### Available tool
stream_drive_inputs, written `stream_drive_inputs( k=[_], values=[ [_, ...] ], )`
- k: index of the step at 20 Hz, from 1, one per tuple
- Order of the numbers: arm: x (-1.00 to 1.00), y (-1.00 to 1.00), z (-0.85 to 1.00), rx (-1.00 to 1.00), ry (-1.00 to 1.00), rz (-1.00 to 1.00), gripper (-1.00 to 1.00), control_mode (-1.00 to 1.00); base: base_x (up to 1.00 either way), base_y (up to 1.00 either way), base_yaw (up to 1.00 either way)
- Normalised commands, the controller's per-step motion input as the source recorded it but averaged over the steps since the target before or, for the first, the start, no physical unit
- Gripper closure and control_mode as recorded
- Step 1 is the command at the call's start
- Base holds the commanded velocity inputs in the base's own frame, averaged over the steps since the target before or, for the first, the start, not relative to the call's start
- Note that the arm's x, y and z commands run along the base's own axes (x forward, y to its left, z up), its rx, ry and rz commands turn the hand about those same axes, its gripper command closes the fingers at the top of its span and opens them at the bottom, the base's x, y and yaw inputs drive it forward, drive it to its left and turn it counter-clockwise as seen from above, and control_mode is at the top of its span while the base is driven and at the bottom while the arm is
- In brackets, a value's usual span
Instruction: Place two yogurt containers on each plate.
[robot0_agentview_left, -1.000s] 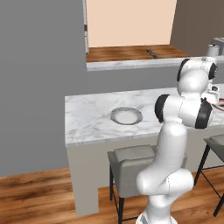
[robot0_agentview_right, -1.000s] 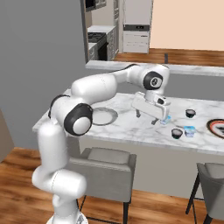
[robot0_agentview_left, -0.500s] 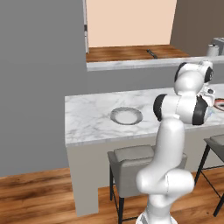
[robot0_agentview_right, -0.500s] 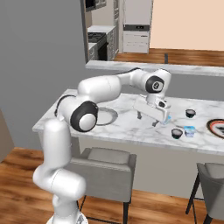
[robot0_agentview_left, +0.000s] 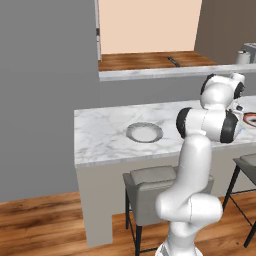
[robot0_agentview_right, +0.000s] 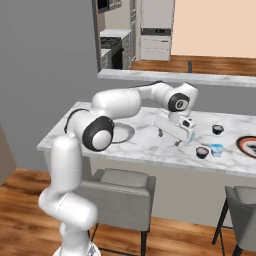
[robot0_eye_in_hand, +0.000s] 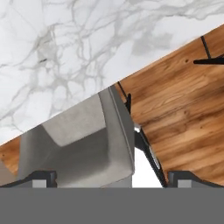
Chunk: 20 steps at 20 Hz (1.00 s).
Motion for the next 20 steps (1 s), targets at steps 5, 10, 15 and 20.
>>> stream_drive_inputs(
  k=[5,10,15,20],
  values=[
    [0.01,0.00,-0.10,-0.03,-0.15,0.00,-1.00,-1.00,0.00,0.00,0.00],
    [0.06,0.00,-0.03,-0.02,-0.02,0.00,-1.00,-1.00,0.00,0.00,0.00],
    [0.08,0.00,0.00,0.00,0.00,0.00,-1.00,-1.00,0.00,0.00,0.00],
    [0.15,0.00,0.00,-0.07,-0.02,0.00,-1.00,-1.00,0.00,0.00,0.00]
  ],
)
